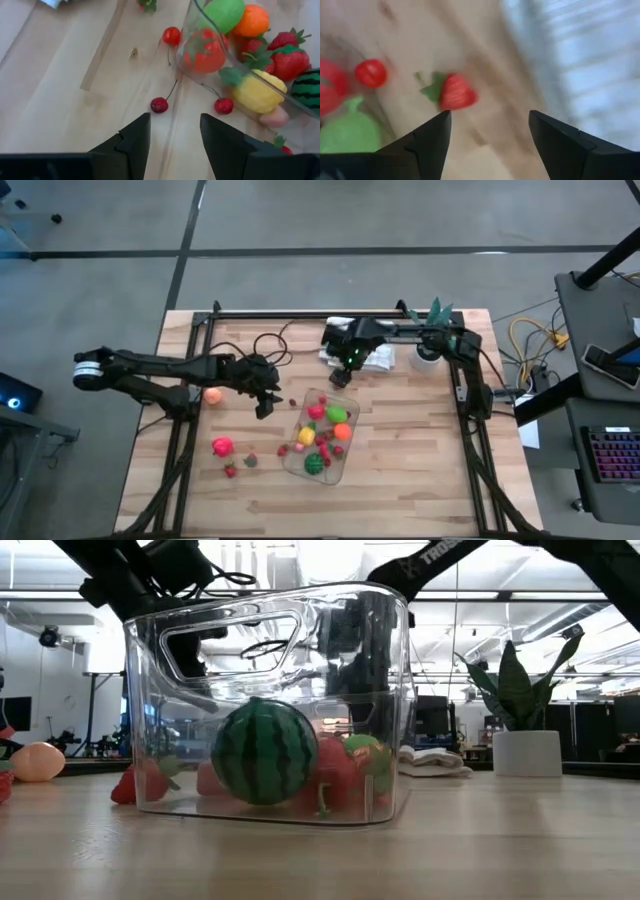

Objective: Pick and placing Produce into tupperware
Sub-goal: Put the red strawberry into the transparent bin

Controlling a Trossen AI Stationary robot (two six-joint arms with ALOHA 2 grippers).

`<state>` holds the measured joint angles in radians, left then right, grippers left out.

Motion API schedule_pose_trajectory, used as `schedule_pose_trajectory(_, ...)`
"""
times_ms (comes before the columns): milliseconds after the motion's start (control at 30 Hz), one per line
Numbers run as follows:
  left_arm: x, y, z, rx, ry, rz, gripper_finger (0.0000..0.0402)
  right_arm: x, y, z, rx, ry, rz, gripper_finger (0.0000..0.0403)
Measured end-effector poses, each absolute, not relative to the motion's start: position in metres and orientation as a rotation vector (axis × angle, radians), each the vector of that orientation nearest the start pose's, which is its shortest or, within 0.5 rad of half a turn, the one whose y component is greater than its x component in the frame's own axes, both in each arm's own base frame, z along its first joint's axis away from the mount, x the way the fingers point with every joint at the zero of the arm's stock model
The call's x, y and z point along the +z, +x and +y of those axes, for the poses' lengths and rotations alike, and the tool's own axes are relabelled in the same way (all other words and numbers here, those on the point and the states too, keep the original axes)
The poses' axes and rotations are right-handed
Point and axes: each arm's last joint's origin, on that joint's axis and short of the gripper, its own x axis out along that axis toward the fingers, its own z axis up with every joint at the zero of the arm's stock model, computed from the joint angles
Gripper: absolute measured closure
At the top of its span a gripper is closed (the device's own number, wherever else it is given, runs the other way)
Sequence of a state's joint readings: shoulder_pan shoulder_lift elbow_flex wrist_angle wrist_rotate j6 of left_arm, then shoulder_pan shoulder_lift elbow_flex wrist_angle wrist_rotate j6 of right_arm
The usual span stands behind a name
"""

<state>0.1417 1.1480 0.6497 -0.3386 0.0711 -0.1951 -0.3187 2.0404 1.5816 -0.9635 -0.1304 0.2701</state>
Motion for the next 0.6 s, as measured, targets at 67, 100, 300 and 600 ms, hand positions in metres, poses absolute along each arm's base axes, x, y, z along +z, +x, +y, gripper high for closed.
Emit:
schedule_pose_trajectory(67,0.208,0.219,0.029,0.148,-0.273,0.823,0.0244,0.179,0.386,-0.113,-0.31,0.519,1.403,0.0144)
schedule_pose_trajectory(100,0.208,0.219,0.029,0.148,-0.274,0.824,0.0244,0.175,0.387,-0.107,-0.278,0.504,1.423,0.0144)
schedule_pose_trajectory(300,0.209,0.218,0.029,0.151,-0.28,0.819,0.0244,0.172,0.393,-0.074,-0.138,0.389,1.476,0.0137)
schedule_pose_trajectory(600,0.209,0.218,0.029,0.151,-0.28,0.818,0.0244,0.204,0.391,-0.077,-0.223,0.164,1.355,0.0117)
